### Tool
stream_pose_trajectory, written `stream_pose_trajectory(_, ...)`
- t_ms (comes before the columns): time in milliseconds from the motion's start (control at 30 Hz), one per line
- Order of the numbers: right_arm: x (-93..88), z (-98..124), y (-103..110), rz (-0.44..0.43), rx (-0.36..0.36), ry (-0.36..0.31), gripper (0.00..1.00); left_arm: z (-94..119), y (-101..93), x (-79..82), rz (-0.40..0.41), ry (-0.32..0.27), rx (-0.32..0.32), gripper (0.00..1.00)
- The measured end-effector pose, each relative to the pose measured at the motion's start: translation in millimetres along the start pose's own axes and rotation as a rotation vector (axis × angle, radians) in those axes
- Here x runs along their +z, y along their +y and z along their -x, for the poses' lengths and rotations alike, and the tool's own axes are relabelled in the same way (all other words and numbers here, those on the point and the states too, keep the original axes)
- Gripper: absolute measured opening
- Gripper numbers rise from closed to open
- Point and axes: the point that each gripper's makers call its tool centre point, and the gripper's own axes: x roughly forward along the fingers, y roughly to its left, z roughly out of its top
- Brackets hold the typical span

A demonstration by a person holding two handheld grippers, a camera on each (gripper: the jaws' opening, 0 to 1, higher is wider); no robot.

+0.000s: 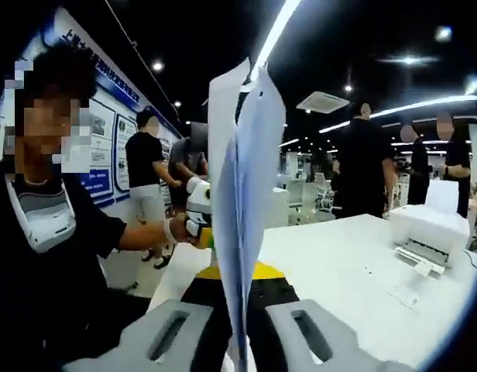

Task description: Organize the stack of printing papers by aligning and flattening the scattered papers on the table

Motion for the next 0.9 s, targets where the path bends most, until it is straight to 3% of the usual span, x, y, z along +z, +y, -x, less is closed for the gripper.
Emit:
stream_pose_trajectory(67, -20.8, 3, -2, -0.100, 0.007, 0.047, 0.14, -1, 3.5, -8.6, 0.010, 0.009, 0.009, 0.14)
stream_pose_trajectory(167, -29.2, 4, -3, -0.079, 0.006, 0.051, 0.08, -3, 4.7, -8.6, -0.007, 0.005, 0.003, 0.12)
stream_pose_trajectory(267, -23.2, 5, -2, -0.103, 0.014, 0.043, 0.00, -5, 2.7, -3.7, 0.008, -0.007, -0.011, 0.06)
stream_pose_trajectory(533, 8.0, 5, -7, -0.032, -0.035, -0.004, 0.00, -6, -1.3, 28.1, 0.003, -0.079, -0.011, 0.06)
stream_pose_trajectory(667, 16.6, 3, -8, -0.014, -0.042, -0.033, 0.00, -5, -3.3, 32.3, -0.006, -0.088, -0.010, 0.06)
stream_pose_trajectory(700, 15.1, 3, -8, 0.038, -0.025, -0.053, 0.02, -5, -3.2, 28.8, -0.003, -0.079, -0.019, 0.08)
stream_pose_trajectory(733, 4.9, 3, -10, 0.019, -0.032, -0.042, 0.16, -7, 0.0, 22.0, 0.004, -0.066, -0.010, 0.13)
stream_pose_trajectory(767, -16.5, 3, -13, -0.110, -0.042, 0.013, 0.23, -8, 3.7, 11.6, 0.012, -0.043, 0.008, 0.19)
stream_pose_trajectory(800, -30.9, 4, -11, -0.167, -0.019, 0.052, 0.21, -10, 5.3, 1.7, 0.022, -0.019, 0.010, 0.21)
stream_pose_trajectory(833, -36.2, 3, -12, -0.124, -0.015, 0.049, 0.11, -12, 5.4, -3.7, 0.015, -0.016, 0.005, 0.17)
stream_pose_trajectory(867, -39.1, 4, -11, -0.067, -0.014, 0.043, 0.05, -12, 2.8, -7.5, -0.007, -0.012, -0.010, 0.06)
stream_pose_trajectory(900, -39.2, 4, -9, -0.072, -0.007, 0.037, 0.00, -12, 0.5, -7.9, -0.015, -0.015, -0.025, 0.06)
